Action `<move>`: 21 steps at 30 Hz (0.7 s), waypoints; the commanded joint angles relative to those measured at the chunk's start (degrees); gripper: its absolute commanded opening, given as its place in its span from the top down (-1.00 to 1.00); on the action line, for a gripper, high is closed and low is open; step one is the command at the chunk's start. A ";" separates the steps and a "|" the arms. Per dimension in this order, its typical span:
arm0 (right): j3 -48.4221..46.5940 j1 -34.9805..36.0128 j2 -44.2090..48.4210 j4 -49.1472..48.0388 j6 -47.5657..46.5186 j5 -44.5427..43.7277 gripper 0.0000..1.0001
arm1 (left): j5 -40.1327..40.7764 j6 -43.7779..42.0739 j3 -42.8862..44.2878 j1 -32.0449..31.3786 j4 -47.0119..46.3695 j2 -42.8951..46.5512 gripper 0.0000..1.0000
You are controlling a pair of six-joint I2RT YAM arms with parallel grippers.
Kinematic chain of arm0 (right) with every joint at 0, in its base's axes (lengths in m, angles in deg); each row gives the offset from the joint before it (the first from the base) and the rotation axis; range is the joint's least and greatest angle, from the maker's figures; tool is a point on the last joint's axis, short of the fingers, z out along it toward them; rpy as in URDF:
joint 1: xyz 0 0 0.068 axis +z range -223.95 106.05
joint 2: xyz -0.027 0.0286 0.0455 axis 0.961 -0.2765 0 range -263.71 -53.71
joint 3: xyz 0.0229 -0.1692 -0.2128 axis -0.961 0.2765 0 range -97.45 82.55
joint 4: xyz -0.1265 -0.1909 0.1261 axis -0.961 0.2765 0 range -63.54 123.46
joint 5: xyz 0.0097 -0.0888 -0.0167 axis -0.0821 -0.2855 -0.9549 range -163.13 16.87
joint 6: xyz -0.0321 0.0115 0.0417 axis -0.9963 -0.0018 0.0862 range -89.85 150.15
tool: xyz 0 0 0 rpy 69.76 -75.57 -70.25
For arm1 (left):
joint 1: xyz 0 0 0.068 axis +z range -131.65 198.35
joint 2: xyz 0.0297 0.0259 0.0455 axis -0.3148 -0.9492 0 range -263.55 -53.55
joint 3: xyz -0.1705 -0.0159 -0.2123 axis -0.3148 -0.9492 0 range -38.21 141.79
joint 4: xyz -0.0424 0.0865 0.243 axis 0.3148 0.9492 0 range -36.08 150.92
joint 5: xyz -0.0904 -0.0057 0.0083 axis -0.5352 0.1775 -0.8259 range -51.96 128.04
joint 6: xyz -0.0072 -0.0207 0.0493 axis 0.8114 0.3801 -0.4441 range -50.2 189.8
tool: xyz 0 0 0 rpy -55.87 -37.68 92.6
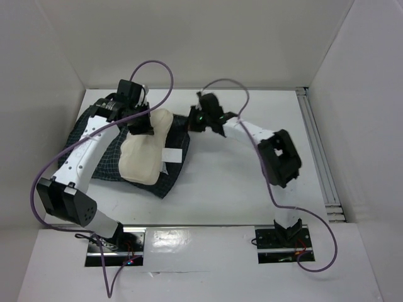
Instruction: Put the pillow into the pillowcase
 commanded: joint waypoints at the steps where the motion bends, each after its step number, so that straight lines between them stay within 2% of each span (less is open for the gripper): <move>1: -1.91 -3.67 19.06 -10.18 -0.22 2.71 1.00 | 0.15 -0.94 5.54 -1.32 -3.38 -2.19 1.00; 2: -1.92 -3.67 21.35 -10.17 -1.10 2.18 1.00 | 4.51 -0.16 7.29 -2.28 -3.39 -5.86 1.00; 3: -0.44 -3.67 23.54 -10.17 -1.11 2.17 1.00 | 5.51 -0.15 8.09 -3.07 -3.91 -8.42 1.00; 5: 2.29 -4.20 30.22 -10.88 -1.11 1.48 1.00 | 3.25 -0.15 12.65 -4.13 -0.85 -13.78 1.00; 7: 7.01 -4.20 35.49 -10.88 -1.11 -0.37 1.00 | 4.80 -0.15 14.42 -5.71 0.04 -16.87 1.00; 10: 13.97 -4.20 37.19 -7.90 -1.11 -2.22 1.00 | 3.42 -0.15 12.94 -6.24 -3.90 -16.88 1.00; 13: 21.33 -4.20 35.79 -6.22 -0.42 -3.00 1.00 | 6.05 2.65 11.00 -6.77 -4.79 -20.81 1.00; 17: 29.45 -4.20 38.24 -5.08 0.29 -5.11 1.00 | 7.81 6.00 8.72 -6.77 -6.46 -21.36 1.00; 21: 32.45 -4.20 40.87 -1.39 -0.41 -8.80 1.00 | 2.37 3.55 9.24 -6.77 -8.40 -22.50 0.99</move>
